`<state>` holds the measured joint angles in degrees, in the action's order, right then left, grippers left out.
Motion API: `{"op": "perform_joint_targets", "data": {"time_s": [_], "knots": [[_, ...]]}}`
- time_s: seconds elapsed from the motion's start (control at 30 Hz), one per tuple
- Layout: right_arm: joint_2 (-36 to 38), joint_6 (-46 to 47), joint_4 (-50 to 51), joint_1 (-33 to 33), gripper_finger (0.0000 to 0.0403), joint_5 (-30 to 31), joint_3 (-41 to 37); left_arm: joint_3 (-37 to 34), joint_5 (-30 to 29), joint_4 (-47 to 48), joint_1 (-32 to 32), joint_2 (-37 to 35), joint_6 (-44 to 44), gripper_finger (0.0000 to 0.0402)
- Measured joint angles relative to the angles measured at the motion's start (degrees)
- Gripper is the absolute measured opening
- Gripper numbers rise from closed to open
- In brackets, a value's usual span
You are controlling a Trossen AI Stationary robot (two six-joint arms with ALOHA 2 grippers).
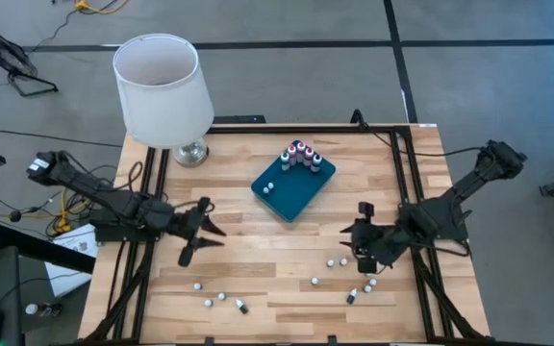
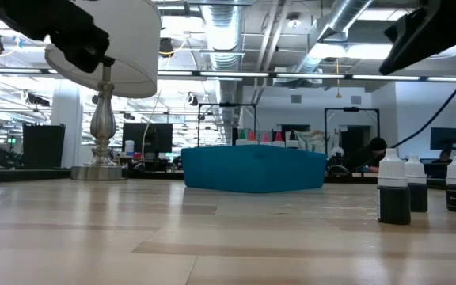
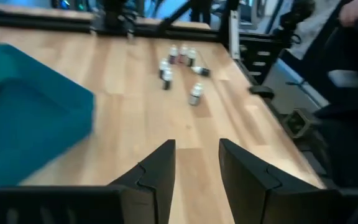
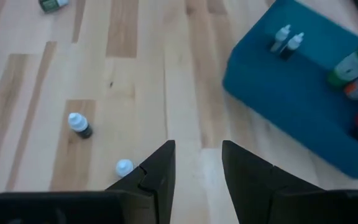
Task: Pick & Place food coloring
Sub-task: Put the small blue food coloring bottle into the blue container
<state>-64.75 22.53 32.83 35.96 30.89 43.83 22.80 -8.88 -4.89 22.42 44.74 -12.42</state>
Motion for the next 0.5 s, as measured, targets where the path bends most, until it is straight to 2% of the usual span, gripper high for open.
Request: {"op": "perform_joint_targets", "data": {"time_s": [0.2,0.5], "knots": [[0.00,-0.26,0.03,2.96,0.0121,5.79,0.00,4.23,-4.80,-0.19,8.62,9.49,-5.48,0.0116],[-0.02,-0.45,0.09,3.66,0.0121,7.41,0.00,11.01,-4.56,2.19,15.33,24.00,-14.45,0.0116]]}}
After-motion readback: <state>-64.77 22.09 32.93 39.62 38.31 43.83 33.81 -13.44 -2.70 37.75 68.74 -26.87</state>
